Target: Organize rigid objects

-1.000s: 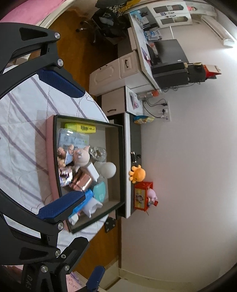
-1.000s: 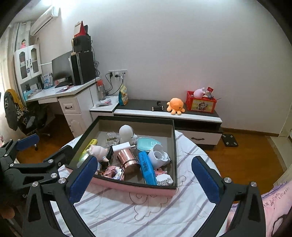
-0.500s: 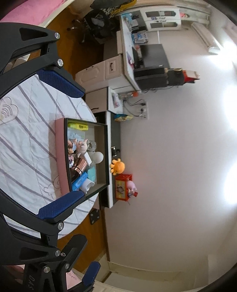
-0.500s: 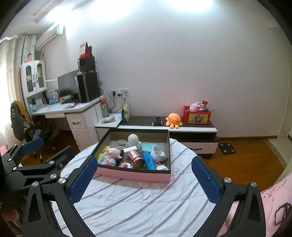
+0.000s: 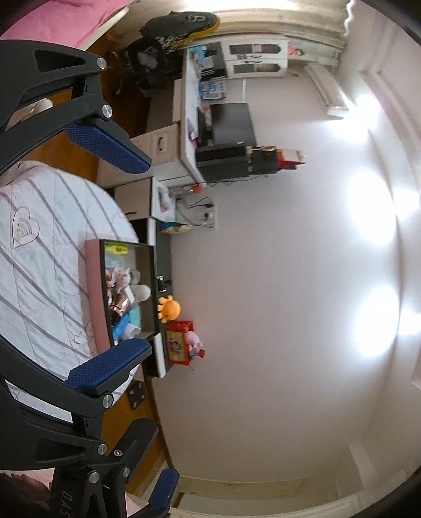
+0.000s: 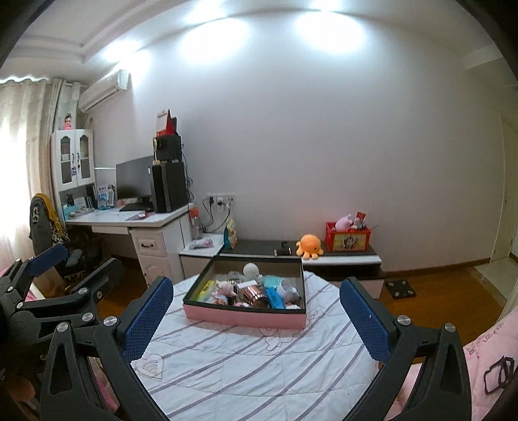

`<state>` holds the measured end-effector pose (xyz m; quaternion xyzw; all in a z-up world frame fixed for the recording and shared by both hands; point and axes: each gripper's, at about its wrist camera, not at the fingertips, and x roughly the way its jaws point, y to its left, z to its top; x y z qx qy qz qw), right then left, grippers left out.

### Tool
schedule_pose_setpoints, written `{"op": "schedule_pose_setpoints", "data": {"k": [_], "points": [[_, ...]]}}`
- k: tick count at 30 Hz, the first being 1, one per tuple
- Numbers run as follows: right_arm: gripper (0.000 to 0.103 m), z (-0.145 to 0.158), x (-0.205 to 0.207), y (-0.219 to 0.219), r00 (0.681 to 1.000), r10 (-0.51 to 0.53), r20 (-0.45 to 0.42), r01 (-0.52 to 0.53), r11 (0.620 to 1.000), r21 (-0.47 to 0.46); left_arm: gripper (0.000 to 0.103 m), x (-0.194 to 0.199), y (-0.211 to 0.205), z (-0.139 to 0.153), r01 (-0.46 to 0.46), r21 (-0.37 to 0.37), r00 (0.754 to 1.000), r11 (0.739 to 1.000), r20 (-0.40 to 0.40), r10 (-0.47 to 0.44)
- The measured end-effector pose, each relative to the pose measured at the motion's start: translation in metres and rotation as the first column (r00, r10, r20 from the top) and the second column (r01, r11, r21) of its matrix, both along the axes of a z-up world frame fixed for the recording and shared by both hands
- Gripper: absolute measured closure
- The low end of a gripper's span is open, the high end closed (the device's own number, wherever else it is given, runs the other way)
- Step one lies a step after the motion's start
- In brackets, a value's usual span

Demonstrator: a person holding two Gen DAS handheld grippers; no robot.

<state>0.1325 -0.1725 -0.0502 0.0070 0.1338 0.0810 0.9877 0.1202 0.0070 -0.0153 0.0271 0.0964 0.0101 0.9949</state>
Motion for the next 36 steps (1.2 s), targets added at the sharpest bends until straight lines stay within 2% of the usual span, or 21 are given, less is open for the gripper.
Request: {"op": "schedule_pose_setpoints", "data": {"k": [12,17,23,28,36], "points": [[0.0,0.019,-0.057,0.016,0.991,-0.011,0.136,0.015,0.999,-0.028,0.0,-0.065,0.012,0.017,-0.007,-0.041,0.989,0.999,0.15,0.013],[0.0,0.021,-0.075,0.019,0.984,-0.003,0.176,0.008,1.0,-0.025,0.0,-0.083,0.011,0.018,-0.017,-0.023,0.982,1.0,0.189,0.021],[0.0,0.019,-0.092,0.02,0.974,-0.033,0.223,0.038,0.999,-0.019,0.0,-0.092,0.006,0.017,-0.01,0.017,0.98,1.0,0.199,0.007],[0.0,0.017,-0.098,0.017,0.967,-0.04,0.251,0.045,0.999,-0.011,0.0,-0.092,0.003,0.011,0.002,0.022,0.981,1.0,0.195,-0.006],[0.0,0.007,-0.096,0.02,0.967,-0.072,0.246,0.078,0.997,-0.015,0.0,-0.086,0.001,0.003,-0.017,0.033,0.986,0.999,0.165,0.012]]}}
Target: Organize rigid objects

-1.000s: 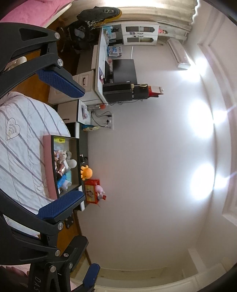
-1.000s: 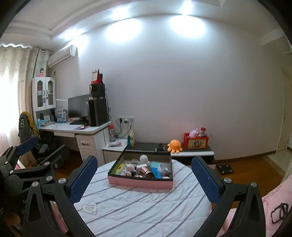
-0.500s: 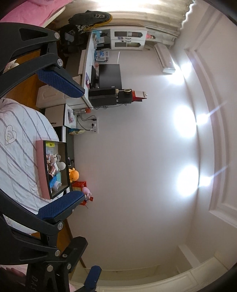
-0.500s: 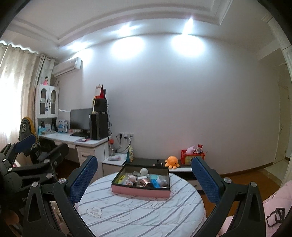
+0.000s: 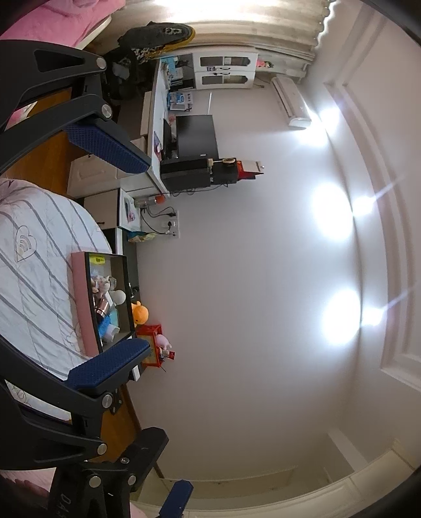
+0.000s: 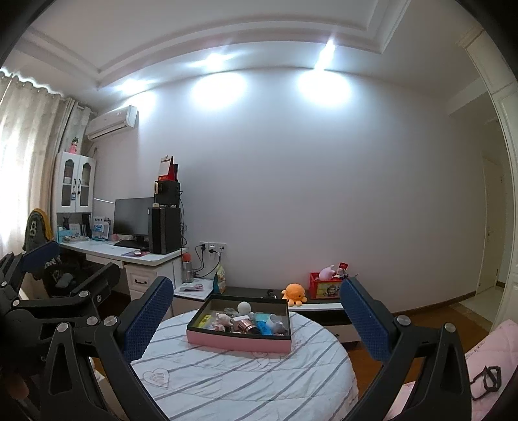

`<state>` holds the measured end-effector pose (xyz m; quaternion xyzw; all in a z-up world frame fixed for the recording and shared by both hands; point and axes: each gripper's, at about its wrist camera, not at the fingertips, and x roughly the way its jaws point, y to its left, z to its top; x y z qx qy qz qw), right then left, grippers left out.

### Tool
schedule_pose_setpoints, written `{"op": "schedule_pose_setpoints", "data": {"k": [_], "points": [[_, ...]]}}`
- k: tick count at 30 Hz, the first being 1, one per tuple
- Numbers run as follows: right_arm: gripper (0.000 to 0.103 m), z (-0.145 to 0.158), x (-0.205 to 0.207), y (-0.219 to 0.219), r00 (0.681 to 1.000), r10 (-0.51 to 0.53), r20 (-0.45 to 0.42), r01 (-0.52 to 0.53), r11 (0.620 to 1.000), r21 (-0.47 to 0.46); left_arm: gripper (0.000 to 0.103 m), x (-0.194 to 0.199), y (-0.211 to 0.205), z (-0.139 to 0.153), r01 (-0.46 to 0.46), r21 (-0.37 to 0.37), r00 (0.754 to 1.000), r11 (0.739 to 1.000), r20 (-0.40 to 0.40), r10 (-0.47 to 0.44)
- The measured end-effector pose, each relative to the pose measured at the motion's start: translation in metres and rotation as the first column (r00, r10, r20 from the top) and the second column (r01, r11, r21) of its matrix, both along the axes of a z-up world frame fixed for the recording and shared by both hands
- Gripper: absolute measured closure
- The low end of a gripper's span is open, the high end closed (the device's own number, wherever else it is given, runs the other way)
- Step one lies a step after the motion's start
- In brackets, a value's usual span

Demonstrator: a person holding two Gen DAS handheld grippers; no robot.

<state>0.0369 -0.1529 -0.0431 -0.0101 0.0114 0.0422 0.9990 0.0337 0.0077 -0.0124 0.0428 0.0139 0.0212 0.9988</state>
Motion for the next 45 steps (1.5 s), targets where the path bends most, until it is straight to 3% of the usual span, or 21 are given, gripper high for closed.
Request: {"op": "schedule_pose_setpoints", "data": {"k": [45], "points": [[0.0,0.0014,-0.0026,0.0061,0.999,-0.038,-0.015,0.038,0.999,-0.023,0.0,-0.0001,-0.0001,-0.005,-0.004,-0.013,1.0,1.0,-0.012,0.004]]}}
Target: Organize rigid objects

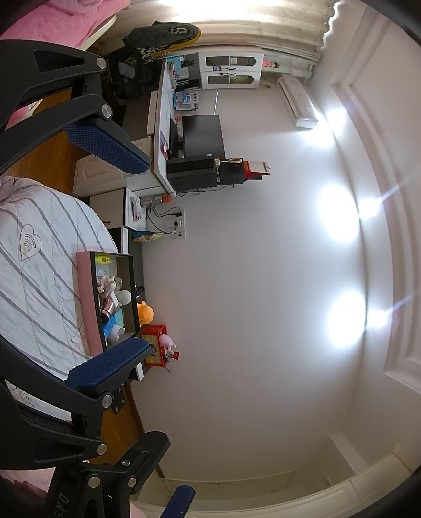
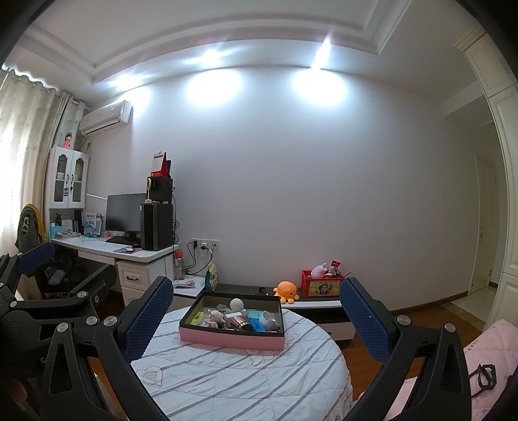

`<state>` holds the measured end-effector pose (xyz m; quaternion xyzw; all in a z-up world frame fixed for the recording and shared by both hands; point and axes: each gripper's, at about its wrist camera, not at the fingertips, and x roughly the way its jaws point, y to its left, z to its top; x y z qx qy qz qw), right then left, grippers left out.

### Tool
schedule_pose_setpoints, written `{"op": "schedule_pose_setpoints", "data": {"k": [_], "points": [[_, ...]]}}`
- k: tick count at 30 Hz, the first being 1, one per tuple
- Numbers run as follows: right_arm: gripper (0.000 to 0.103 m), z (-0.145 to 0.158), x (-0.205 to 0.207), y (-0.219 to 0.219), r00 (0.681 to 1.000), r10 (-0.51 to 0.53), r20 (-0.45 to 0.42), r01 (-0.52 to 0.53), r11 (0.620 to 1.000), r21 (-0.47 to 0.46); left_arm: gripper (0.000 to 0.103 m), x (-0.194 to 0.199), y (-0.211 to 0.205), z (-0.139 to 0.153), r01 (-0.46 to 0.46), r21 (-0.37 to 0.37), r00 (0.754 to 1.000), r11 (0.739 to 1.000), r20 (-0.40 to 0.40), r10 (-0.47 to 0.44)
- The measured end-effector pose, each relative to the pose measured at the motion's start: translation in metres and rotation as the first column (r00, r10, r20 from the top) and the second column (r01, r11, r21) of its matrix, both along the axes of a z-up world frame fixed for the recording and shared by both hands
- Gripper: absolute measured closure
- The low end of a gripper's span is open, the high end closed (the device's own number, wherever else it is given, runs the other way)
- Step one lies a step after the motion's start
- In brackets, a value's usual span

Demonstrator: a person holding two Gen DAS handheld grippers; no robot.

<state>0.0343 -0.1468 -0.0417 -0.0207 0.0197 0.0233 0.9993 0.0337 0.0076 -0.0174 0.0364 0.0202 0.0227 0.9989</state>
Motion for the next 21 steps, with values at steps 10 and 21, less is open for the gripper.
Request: {"op": "schedule_pose_setpoints", "data": {"k": [10,21], "points": [[0.0,0.0,0.0,0.0,1.0,-0.002,-0.002,0.002,1.0,-0.001,0.0,0.002,0.002,-0.002,0.0,0.002,1.0,1.0,-0.001,0.0],[0.0,0.0,-0.002,0.001,1.0,-0.006,0.004,0.006,1.0,-0.007,0.001,-0.002,0.012,-0.001,0.022,-0.018,0.999,1.0,0.027,-0.021]]}}
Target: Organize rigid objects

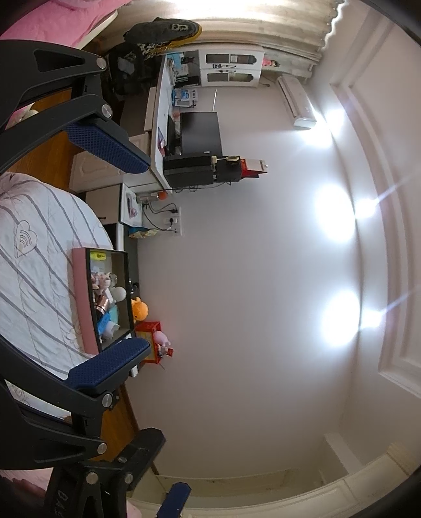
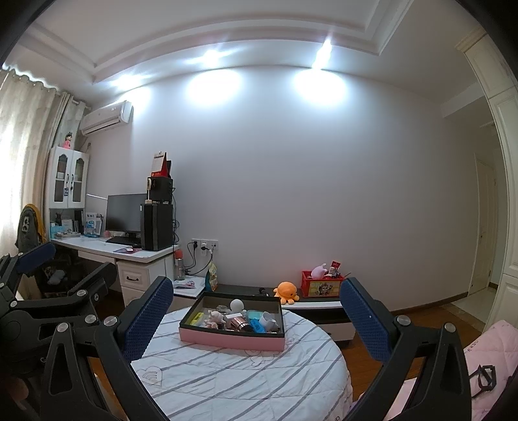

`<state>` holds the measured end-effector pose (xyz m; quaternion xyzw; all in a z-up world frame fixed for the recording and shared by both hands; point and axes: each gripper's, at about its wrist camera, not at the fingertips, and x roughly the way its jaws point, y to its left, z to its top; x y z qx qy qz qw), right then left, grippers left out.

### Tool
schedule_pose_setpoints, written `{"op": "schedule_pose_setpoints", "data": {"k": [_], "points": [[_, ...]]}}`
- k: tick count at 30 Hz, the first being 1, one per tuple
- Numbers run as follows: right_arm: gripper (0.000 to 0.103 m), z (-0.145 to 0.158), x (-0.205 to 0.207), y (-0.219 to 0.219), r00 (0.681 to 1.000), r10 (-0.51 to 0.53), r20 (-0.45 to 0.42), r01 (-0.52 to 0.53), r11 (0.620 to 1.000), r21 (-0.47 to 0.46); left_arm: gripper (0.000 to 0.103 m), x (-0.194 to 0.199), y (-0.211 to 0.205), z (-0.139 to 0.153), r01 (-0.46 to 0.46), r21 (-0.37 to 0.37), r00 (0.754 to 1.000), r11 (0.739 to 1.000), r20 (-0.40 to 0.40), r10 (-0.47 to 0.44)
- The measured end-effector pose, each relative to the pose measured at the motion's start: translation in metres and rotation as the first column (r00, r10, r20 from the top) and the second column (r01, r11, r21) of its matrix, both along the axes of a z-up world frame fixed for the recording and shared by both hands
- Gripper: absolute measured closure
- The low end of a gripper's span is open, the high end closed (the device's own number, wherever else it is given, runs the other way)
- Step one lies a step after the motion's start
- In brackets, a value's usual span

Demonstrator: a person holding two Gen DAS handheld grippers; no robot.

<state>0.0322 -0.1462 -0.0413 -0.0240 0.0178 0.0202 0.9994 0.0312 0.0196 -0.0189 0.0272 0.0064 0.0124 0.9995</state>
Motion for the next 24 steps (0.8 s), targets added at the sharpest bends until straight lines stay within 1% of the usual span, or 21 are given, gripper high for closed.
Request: {"op": "schedule_pose_setpoints", "data": {"k": [24], "points": [[0.0,0.003,0.003,0.0029,1.0,-0.007,-0.006,0.007,1.0,-0.007,0.0,-0.0025,0.004,0.0,-0.002,0.004,1.0,1.0,0.001,0.002]]}}
